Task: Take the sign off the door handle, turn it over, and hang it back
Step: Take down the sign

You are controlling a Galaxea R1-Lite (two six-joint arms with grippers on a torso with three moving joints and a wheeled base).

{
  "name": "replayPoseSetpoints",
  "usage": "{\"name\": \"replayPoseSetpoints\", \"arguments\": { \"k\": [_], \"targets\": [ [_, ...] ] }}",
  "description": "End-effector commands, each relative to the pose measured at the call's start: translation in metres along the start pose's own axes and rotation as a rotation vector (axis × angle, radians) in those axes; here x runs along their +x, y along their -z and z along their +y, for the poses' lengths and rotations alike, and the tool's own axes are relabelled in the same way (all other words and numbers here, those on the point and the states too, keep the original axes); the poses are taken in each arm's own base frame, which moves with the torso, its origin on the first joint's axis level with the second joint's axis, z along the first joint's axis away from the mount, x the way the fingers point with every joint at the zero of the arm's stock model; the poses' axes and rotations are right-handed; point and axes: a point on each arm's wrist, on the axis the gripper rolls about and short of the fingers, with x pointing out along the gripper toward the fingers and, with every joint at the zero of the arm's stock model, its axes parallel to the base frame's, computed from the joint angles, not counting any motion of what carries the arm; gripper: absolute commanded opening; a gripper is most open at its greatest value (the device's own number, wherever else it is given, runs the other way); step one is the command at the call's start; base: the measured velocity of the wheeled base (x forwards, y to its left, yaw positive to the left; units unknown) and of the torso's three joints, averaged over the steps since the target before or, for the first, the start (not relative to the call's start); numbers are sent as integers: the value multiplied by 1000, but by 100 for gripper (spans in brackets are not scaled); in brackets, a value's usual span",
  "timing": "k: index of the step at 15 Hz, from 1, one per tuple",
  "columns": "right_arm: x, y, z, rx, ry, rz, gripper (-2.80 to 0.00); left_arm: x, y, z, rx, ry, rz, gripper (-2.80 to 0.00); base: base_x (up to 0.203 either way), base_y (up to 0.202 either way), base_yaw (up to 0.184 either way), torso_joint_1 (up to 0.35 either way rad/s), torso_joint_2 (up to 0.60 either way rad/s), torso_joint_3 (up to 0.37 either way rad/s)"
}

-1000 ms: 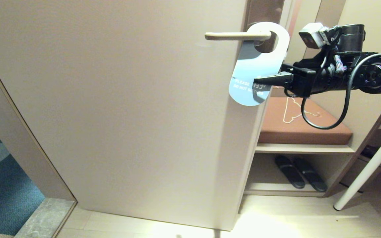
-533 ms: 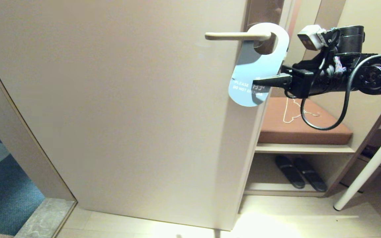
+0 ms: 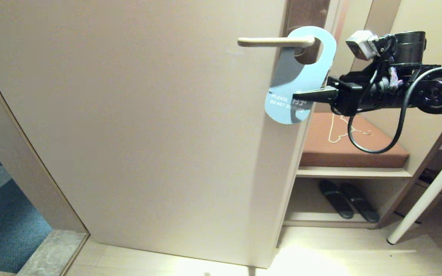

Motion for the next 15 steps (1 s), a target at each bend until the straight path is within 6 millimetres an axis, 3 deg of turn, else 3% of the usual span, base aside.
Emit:
{"name": "replayPoseSetpoints", "arguments": {
  "k": [1, 15],
  "targets": [
    [1, -2, 3, -8, -8, -2, -280, 0, 0, 0, 0, 0, 1, -280, 0, 0, 0, 0, 0, 0],
    [3, -1, 4, -2, -6, 2, -280, 0, 0, 0, 0, 0, 1, -280, 0, 0, 0, 0, 0, 0]
  ]
}}
